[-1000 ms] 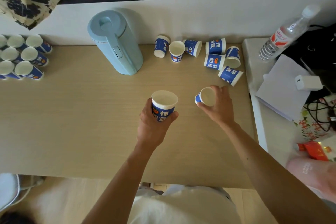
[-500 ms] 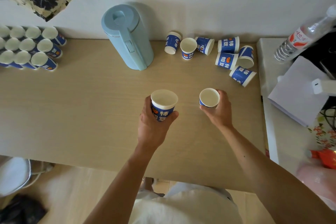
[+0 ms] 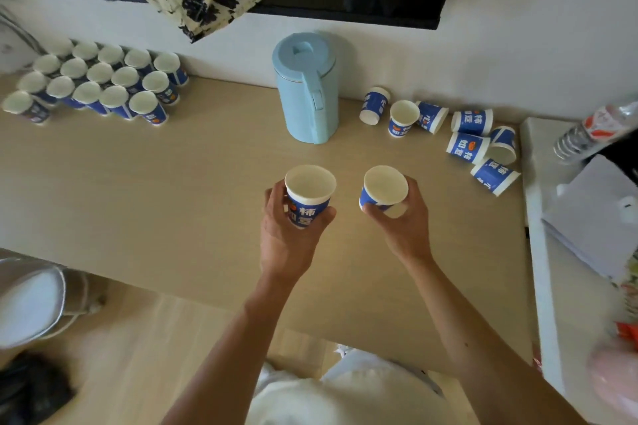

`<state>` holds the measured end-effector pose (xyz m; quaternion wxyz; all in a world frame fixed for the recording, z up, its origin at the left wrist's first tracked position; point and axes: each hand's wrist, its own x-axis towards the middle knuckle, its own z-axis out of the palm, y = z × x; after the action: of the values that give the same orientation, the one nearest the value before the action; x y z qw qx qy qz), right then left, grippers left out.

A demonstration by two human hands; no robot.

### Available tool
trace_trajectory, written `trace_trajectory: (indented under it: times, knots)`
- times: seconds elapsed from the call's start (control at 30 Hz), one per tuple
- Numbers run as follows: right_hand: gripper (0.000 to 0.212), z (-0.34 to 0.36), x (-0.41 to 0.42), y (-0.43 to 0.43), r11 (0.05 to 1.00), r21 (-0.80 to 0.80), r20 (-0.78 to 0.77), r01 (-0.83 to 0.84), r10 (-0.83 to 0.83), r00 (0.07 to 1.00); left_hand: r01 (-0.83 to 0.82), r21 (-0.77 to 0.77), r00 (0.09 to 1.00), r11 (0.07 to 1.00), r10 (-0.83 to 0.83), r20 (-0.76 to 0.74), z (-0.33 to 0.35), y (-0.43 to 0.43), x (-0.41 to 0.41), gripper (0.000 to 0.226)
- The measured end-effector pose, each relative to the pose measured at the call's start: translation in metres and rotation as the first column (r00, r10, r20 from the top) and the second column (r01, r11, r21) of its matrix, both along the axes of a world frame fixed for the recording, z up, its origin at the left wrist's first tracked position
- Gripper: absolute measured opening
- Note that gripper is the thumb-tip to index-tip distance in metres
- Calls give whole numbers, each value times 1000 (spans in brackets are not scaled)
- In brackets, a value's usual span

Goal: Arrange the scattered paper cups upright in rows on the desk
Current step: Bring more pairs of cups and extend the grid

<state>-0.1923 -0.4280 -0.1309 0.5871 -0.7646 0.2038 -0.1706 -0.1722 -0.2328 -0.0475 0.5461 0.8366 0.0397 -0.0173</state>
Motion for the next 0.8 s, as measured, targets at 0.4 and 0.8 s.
trace_trajectory:
  times: [0.4, 0.8]
  knots:
    - [64, 62, 10, 190, 969, 30, 161, -245, 237, 958, -190, -166, 974, 968, 207, 88, 21, 172, -23, 65]
    - [66, 83, 12, 365, 927, 137, 180, -349, 323, 929, -317, -245, 927, 916, 354, 126, 38, 341, -46, 55]
